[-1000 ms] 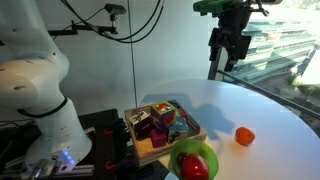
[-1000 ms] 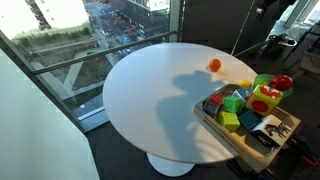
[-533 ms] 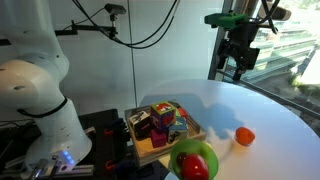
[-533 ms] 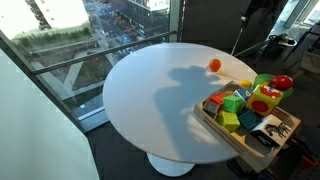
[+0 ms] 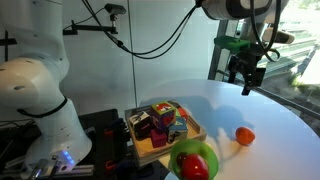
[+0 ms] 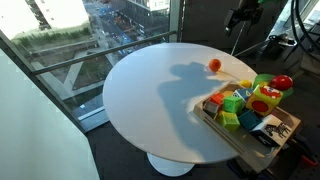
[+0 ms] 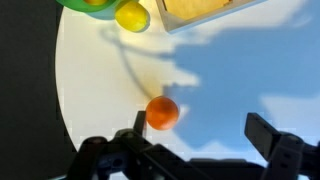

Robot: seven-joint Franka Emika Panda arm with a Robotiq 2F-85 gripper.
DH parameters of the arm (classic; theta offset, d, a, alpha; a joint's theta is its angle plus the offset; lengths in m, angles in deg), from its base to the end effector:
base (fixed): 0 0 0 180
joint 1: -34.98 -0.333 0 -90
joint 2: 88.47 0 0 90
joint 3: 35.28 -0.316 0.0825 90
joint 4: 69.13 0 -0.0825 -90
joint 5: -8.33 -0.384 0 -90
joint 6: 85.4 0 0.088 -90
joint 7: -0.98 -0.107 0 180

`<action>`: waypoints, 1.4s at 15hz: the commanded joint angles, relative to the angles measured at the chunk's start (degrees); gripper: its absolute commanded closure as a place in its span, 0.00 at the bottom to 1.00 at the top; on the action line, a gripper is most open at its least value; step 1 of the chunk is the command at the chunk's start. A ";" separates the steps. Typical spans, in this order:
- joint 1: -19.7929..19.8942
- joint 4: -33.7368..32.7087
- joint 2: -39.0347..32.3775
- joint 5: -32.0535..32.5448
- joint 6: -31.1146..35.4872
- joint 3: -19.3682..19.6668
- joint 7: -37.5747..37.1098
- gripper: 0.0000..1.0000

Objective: Place the toy orange in the bowl

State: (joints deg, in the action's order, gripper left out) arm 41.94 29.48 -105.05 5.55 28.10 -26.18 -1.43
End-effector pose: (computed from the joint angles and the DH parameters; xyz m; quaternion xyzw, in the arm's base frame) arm 0.6145 -0.1655 0.4160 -0.9858 0.1674 0.0128 0.0010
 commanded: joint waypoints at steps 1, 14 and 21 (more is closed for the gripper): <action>0.55 -4.10 -4.39 0.24 1.20 -0.37 -3.19 0.00; 0.95 -10.79 -16.52 4.49 4.59 1.90 -7.80 0.00; 1.16 -13.84 -20.15 6.51 3.12 2.77 -7.71 0.00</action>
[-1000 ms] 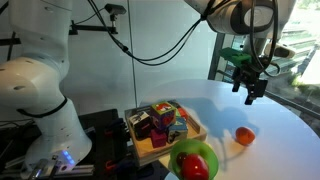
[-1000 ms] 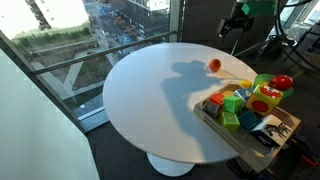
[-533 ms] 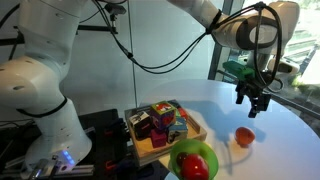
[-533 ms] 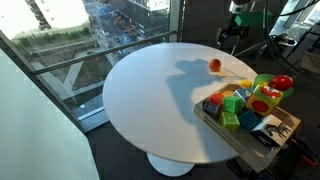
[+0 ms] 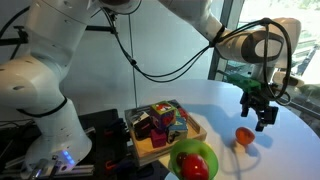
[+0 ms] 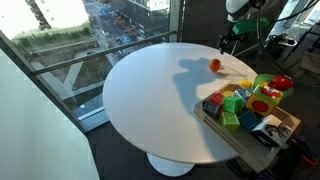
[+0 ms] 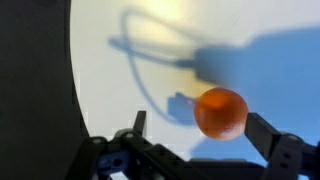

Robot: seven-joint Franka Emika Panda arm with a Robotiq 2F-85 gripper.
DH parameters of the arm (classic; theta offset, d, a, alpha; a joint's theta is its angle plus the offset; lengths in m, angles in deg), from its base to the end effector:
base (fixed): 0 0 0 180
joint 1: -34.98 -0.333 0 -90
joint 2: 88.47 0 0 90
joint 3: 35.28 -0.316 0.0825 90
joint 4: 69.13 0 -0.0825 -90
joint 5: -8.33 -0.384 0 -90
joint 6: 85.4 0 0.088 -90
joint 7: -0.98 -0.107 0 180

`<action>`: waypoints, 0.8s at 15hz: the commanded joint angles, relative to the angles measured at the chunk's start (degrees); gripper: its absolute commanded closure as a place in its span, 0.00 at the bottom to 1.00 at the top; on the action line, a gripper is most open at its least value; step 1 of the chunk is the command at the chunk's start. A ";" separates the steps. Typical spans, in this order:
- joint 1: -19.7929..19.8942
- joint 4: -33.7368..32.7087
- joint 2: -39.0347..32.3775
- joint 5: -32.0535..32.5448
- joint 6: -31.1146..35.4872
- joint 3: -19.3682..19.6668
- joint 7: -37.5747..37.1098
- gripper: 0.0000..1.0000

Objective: Place the toy orange in the bowl

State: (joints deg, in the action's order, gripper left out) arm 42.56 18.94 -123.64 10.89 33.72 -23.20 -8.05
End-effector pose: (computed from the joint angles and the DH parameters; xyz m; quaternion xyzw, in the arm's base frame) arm 0.6621 -0.2158 0.2972 0.9719 -0.2193 -0.0371 0.0769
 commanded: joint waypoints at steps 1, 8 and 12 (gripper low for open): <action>0.68 -0.51 -0.32 0.51 -0.34 -0.73 -0.23 0.00; 0.96 -1.35 -0.86 0.00 -0.34 -1.01 0.14 0.00; 1.58 -2.19 -1.98 -1.46 0.68 -2.32 1.23 0.00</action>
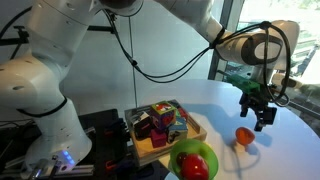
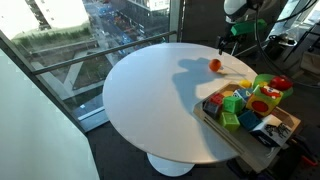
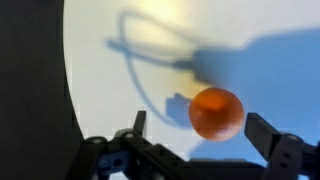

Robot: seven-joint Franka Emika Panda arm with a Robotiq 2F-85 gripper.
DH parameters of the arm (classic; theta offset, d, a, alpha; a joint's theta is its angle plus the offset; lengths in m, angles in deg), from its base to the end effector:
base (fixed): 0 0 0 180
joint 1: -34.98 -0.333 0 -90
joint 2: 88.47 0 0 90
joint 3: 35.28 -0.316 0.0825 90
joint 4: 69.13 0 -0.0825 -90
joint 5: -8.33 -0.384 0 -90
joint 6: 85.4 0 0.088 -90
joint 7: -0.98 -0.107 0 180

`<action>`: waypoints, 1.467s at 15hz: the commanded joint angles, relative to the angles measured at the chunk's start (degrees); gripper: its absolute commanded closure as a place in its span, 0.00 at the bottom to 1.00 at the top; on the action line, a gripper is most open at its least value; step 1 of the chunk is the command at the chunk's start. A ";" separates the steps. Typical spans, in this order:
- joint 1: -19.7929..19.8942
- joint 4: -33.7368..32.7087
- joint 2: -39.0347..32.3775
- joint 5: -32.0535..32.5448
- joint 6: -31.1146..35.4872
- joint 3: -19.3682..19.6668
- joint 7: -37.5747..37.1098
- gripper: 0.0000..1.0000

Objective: Place the toy orange in the bowl

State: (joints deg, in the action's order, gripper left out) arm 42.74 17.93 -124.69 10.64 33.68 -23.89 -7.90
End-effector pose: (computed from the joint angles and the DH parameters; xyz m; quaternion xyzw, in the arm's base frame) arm 0.6674 -0.2112 0.2915 0.9732 -0.2148 -0.0377 0.0732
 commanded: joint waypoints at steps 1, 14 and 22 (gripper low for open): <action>1.44 -1.34 -1.33 -1.55 1.37 -1.90 1.02 0.00; 2.22 -5.16 -8.09 -4.20 7.62 -3.00 0.53 0.00; 2.94 -7.04 -10.85 -5.33 11.01 -3.68 0.94 0.00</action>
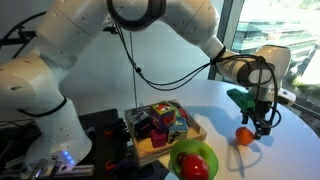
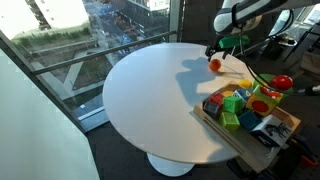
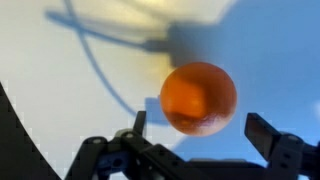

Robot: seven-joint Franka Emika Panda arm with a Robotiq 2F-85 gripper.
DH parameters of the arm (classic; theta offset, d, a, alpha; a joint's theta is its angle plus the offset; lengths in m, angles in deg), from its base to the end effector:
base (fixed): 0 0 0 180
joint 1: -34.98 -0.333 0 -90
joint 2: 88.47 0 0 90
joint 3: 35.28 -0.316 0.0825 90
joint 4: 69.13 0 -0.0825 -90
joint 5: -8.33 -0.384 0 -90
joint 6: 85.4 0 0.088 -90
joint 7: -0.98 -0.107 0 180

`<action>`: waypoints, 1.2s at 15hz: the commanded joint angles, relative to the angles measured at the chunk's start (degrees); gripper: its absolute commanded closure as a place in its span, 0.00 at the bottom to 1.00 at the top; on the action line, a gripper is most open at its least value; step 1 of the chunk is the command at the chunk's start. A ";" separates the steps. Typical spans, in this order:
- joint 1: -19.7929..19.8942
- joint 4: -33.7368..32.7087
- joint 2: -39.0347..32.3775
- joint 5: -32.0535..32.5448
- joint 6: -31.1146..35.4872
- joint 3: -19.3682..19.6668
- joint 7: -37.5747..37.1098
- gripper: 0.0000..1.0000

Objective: Place the toy orange in the bowl

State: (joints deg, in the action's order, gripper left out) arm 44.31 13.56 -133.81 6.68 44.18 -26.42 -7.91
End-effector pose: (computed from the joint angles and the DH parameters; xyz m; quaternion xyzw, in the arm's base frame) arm 0.6979 -0.2062 0.2252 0.9745 -0.2196 0.0144 0.0445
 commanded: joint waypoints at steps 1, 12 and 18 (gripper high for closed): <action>1.43 -2.76 -1.96 -1.42 0.79 -1.20 0.96 0.00; 1.37 -2.50 -2.65 -1.17 0.18 -1.05 0.52 0.00; 1.22 -2.76 -3.04 -1.13 -1.68 -0.94 0.10 0.00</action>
State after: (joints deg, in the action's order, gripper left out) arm 44.72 13.15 -135.79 6.63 44.54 -26.72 -7.91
